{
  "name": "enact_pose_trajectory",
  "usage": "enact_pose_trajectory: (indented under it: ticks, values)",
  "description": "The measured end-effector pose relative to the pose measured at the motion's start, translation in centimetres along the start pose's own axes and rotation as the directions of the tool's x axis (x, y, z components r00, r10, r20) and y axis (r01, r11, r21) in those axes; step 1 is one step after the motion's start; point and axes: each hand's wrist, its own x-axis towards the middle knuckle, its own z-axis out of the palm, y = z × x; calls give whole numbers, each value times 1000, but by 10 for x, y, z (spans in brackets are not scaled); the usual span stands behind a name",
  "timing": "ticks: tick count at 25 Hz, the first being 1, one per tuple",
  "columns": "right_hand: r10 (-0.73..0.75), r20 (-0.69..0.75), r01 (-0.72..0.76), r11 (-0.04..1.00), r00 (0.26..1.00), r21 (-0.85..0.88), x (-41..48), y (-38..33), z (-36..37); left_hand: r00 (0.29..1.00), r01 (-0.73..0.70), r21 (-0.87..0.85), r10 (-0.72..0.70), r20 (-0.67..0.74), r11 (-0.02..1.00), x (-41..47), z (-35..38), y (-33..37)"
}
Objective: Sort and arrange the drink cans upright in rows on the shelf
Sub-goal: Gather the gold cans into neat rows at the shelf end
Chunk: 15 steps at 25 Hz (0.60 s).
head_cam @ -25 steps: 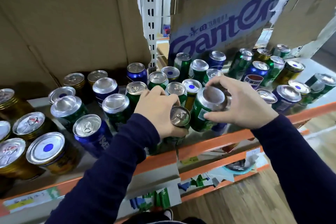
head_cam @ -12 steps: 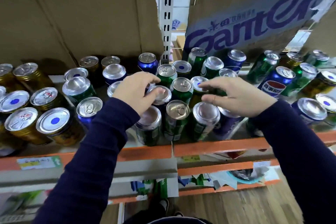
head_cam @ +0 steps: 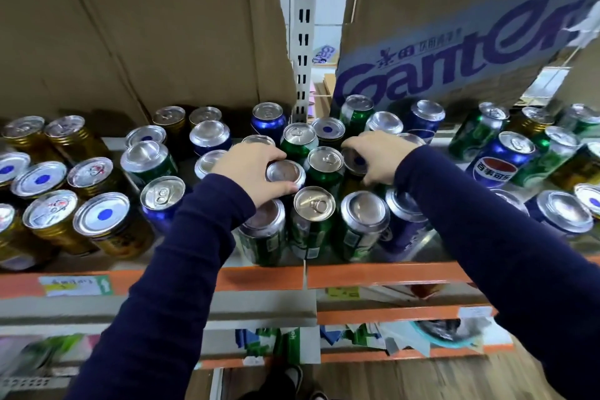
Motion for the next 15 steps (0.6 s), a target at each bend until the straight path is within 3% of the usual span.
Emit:
enact_pose_trajectory:
  ticks: [6, 9, 12, 15]
  values:
    - [115, -165, -72, 967, 980, 244, -17, 4, -19, 997, -27, -102, 19, -73, 994, -5, 3, -10]
    - [277, -315, -104, 876, 908, 471, -34, 6, -37, 991, -26, -242, -7, -132, 970, -7, -2, -20]
    - [410, -411, -15, 722, 814, 691, -40, 2, -44, 984, -34, -288, -18, -177, 957, -5, -8, -31]
    - [462, -452, 41, 663, 763, 748, -44, -3, -46, 980, -47, -248, -3, -198, 968, 10, -13, -29]
